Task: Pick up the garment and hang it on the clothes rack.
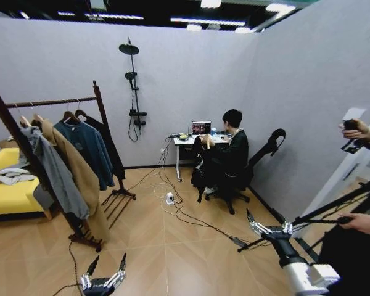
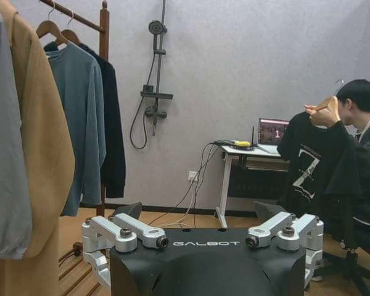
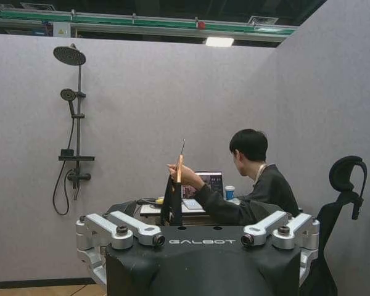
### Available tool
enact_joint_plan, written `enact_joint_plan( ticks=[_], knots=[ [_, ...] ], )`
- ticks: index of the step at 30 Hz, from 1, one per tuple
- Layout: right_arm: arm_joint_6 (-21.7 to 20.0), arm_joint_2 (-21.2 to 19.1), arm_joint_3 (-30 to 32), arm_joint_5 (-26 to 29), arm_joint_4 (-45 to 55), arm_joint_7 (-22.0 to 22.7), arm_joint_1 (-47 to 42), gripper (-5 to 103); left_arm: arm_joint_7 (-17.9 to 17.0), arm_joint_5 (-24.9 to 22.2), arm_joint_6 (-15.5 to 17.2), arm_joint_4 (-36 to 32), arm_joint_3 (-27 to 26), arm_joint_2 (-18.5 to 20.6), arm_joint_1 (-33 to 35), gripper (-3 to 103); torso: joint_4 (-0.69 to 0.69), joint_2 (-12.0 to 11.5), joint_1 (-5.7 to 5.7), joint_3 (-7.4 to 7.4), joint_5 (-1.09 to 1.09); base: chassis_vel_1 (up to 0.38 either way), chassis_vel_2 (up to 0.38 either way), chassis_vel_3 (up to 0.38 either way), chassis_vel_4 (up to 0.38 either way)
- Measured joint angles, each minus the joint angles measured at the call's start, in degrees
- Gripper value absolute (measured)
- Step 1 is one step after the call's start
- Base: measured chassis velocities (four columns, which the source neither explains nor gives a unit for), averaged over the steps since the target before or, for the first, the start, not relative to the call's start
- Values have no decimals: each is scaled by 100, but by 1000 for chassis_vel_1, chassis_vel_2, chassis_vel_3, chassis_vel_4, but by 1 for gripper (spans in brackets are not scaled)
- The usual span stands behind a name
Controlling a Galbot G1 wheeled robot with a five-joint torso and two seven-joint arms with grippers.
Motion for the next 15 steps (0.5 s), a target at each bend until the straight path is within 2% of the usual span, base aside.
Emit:
enact_joint_plan(
  ticks=[6, 8, 10, 15],
  knots=[
    [127, 22, -18, -67, 22, 20, -7, 100, -1, 0, 0, 0, 0, 0, 0, 100, -2, 1, -3, -1, 0, -229, 210, 223, -209],
    [356, 43, -45, -299, 22, 127, 27, 100, -1, 0, 0, 0, 0, -1, 0, 100, 0, 0, -1, 0, 2, -191, 216, 229, -201],
    [409, 50, -40, -412, 28, 168, 33, 100, -1, 0, 0, 0, 0, 0, 0, 100, 1, 0, -1, 0, -1, -172, 191, 209, -185],
    [464, 36, 19, -352, 28, 227, 45, 100, -1, 0, 0, 0, 0, 0, -1, 100, -2, 0, 0, 0, 1, -87, 54, 75, -52]
  ],
)
